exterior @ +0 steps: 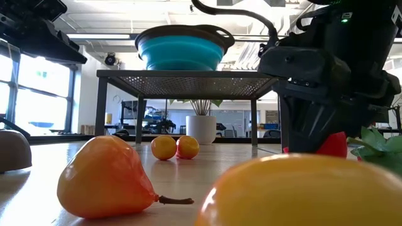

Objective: Pick & Place Fruit
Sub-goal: Put the apple into the blue strainer bowl on the shelf

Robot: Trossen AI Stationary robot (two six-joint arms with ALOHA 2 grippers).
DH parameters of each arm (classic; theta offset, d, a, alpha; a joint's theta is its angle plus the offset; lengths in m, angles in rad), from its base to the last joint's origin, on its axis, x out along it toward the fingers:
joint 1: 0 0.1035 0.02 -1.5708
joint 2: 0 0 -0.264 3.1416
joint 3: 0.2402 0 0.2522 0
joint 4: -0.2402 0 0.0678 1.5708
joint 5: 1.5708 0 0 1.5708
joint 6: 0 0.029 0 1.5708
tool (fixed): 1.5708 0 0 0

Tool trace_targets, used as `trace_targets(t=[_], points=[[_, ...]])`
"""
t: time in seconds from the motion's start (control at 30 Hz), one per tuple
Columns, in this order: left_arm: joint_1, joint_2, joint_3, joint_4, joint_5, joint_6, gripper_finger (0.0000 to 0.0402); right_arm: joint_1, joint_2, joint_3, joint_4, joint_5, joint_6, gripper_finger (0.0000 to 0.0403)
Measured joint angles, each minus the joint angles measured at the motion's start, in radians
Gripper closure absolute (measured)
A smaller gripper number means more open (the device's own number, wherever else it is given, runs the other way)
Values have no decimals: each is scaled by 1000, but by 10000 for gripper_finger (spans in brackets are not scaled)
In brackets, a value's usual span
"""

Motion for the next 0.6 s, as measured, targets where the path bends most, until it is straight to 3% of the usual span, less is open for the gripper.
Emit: trace_targets(t=[0.17, 0.37, 0.6], points=[[0, 0, 0, -4, 0, 0, 380, 0, 0, 0, 0, 1, -4, 141], [0, 0, 0, -32, 1, 0, 380, 0, 0, 0, -1, 2, 1, 119], [0, 0, 0, -34, 1, 0, 380, 0, 1, 0, 0, 4, -5, 143]])
